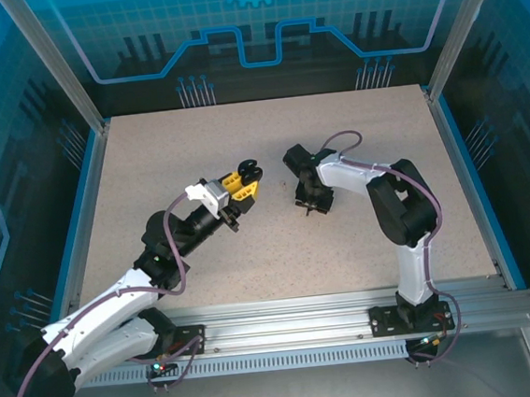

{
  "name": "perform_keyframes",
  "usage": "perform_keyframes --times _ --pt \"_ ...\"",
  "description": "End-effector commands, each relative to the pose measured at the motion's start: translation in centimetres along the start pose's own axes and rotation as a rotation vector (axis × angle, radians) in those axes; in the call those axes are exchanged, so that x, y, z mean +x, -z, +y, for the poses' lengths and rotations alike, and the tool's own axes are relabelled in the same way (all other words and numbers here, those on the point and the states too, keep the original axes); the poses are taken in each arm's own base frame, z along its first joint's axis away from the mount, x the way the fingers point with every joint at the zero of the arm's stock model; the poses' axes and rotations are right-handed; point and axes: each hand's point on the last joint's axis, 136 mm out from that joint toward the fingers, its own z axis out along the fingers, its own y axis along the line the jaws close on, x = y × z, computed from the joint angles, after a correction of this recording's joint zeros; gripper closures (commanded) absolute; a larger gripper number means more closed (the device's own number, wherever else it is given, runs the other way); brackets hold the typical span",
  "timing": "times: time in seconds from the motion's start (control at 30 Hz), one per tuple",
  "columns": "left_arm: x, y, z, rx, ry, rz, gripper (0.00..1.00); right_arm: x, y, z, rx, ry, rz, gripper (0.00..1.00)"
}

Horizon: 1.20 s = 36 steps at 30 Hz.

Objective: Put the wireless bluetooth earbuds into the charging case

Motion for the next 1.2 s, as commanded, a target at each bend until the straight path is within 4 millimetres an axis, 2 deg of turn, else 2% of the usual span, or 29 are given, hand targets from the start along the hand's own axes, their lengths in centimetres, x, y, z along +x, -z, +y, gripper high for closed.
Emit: perform_keyframes --times 0.0,0.57,0.73,0.8,1.17 --pt "-0.8 0.3 0.0 -0.007 -0.005 -0.039 1.00 -0.2 -0.2 0.2 0.009 -0.018 0.007 0.58" --pt "-0.7 0.2 0.0 -0.011 -0.008 -0.034 1.00 0.6 -1.0 0.9 0.002 0.006 0.026 0.72" --pt "-0.7 0.2 0.0 -0.010 -0.005 -0.033 1.00 0.9 -1.1 1.1 -0.004 0.012 0.033 0.71" --pt "-0.7 0.2 0.0 -0.010 -0.005 -0.033 1.00 1.1 -1.0 1.1 -0.009 0.009 0.039 0.67" --pt "-0.8 0.2 0.0 -0.009 -0.004 -0.036 1.00 1.8 0.0 1.2 -0.020 0.004 0.028 0.66"
